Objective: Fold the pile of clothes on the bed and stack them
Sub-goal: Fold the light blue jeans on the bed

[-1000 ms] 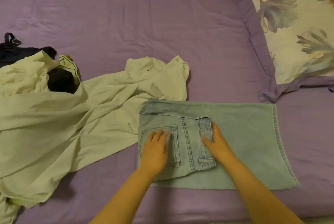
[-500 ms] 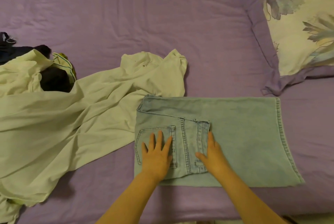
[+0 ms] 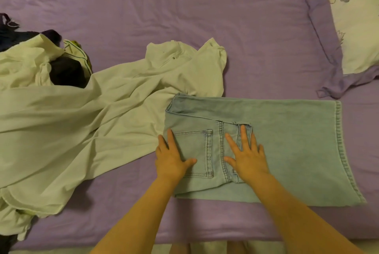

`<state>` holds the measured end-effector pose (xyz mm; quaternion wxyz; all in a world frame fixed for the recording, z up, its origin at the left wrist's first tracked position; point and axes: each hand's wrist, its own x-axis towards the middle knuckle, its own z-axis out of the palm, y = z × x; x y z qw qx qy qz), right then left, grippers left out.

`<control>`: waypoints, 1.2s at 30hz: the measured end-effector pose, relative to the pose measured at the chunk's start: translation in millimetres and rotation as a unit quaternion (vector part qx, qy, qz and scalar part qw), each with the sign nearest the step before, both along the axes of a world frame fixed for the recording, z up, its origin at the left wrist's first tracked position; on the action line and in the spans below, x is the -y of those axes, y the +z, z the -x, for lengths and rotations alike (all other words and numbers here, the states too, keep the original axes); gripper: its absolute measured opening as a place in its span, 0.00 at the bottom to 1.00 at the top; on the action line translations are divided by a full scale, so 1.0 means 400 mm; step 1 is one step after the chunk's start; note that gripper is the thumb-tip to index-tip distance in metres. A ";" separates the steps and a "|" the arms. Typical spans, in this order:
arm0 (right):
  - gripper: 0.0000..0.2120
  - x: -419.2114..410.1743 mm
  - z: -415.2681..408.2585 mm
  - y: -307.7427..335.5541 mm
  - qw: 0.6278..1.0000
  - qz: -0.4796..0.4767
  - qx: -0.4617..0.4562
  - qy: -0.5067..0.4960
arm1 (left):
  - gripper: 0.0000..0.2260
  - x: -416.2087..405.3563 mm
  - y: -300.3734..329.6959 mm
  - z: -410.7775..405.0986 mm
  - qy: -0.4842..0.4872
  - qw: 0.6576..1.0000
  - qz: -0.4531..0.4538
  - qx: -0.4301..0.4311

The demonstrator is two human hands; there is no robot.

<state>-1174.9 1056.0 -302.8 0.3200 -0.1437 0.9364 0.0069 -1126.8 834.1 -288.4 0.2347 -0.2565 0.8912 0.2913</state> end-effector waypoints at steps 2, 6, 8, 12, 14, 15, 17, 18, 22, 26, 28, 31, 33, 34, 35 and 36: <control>0.37 0.007 0.000 0.004 1.000 -0.004 0.014 -0.013 | 0.54 0.016 0.007 0.011 0.060 0.996 -0.058 -0.029; 0.40 0.004 0.009 0.044 0.997 0.036 0.053 -0.040 | 0.44 0.042 0.052 0.027 0.207 0.944 -0.248 -0.071; 0.38 0.013 0.018 0.081 0.994 0.049 0.065 -0.069 | 0.27 0.034 0.088 0.027 0.235 0.904 -0.348 -0.080; 0.30 0.071 0.021 0.193 0.930 0.281 0.089 -0.219 | 0.20 -0.041 0.181 0.047 0.196 0.864 -0.454 -0.097; 0.29 0.089 0.018 0.264 0.823 0.443 0.170 -0.312 | 0.16 -0.095 0.237 0.067 0.145 0.870 -0.463 -0.090; 0.28 0.083 0.015 0.295 0.787 0.486 0.184 -0.333 | 0.13 -0.124 0.262 0.077 0.121 0.875 -0.461 -0.085; 0.26 0.042 0.016 0.344 0.751 0.529 0.175 -0.355 | 0.11 -0.180 0.295 0.096 0.079 0.885 -0.452 -0.077; 0.25 0.012 0.019 0.362 0.741 0.538 0.167 -0.365 | 0.11 -0.210 0.308 0.103 0.060 0.888 -0.450 -0.072; 0.19 -0.142 0.031 0.407 0.772 0.488 0.073 -0.400 | 0.15 -0.339 0.344 0.130 -0.002 0.890 -0.453 -0.048; 0.14 -0.319 0.042 0.408 0.784 0.438 -0.013 -0.440 | 0.13 -0.470 0.335 0.156 -0.009 0.905 -0.420 -0.071; 0.11 -0.404 0.050 0.384 0.780 0.418 -0.042 -0.464 | 0.16 -0.521 0.300 0.163 -0.087 0.942 -0.308 -0.104; 0.12 -0.504 0.066 0.321 0.779 0.381 -0.074 -0.492 | 0.20 -0.575 0.225 0.150 -0.223 0.962 -0.128 -0.095; 0.16 -0.553 0.075 0.264 0.787 0.352 -0.079 -0.501 | 0.24 -0.602 0.171 0.136 -0.280 0.957 -0.060 -0.054; 0.17 -0.573 0.079 0.234 0.791 0.339 -0.078 -0.504 | 0.25 -0.614 0.146 0.131 -0.299 0.953 -0.034 -0.036; 0.18 -0.589 0.083 0.205 0.795 0.326 -0.074 -0.507 | 0.26 -0.625 0.124 0.128 -0.314 0.949 -0.011 -0.021; 0.19 -0.603 0.086 0.176 0.800 0.313 -0.067 -0.508 | 0.27 -0.633 0.106 0.126 -0.326 0.945 0.007 -0.008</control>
